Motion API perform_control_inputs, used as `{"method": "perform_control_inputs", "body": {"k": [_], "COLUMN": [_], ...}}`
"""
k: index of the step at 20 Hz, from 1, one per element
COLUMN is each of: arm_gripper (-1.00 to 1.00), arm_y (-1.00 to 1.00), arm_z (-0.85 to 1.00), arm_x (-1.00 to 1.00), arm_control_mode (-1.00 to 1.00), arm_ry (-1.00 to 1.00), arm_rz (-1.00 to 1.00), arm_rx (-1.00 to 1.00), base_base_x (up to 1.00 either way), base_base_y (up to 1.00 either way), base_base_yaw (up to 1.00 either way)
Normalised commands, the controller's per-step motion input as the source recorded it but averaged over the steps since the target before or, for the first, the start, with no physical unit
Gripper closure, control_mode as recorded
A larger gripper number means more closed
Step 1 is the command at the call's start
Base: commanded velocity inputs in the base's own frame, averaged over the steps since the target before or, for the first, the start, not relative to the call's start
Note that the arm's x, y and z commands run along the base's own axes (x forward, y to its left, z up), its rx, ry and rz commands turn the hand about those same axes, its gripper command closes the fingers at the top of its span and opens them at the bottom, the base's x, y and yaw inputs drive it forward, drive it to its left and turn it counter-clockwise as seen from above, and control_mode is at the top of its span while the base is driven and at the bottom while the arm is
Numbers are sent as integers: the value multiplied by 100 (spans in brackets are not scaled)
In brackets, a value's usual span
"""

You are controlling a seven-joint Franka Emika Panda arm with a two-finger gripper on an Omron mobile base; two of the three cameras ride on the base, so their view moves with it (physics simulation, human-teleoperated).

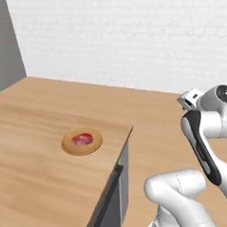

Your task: Pick up the knife from the drawer and place it on the cutting board. Then place the meat from the plate to the cutting board.

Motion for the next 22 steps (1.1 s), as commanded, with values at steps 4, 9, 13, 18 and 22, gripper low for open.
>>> {"method": "perform_control_inputs", "body": {"k": [4,9,13,18,22], "arm_gripper": [-100,-100,-100,-100,-100], "arm_y": [0,0,0,0,0], "arm_z": [0,0,0,0,0], "arm_x": [0,0,0,0,0], "arm_control_mode": [100,100,100,100,100], "arm_ry": [0,0,0,0,0], "arm_rz": [0,0,0,0,0], "arm_rx": [0,0,0,0,0], "base_base_x": [-12,-1,13,53,21], "base_base_y": [-5,-90,-93,-27,-23], "base_base_yaw": [94,58,52,32,56]}}
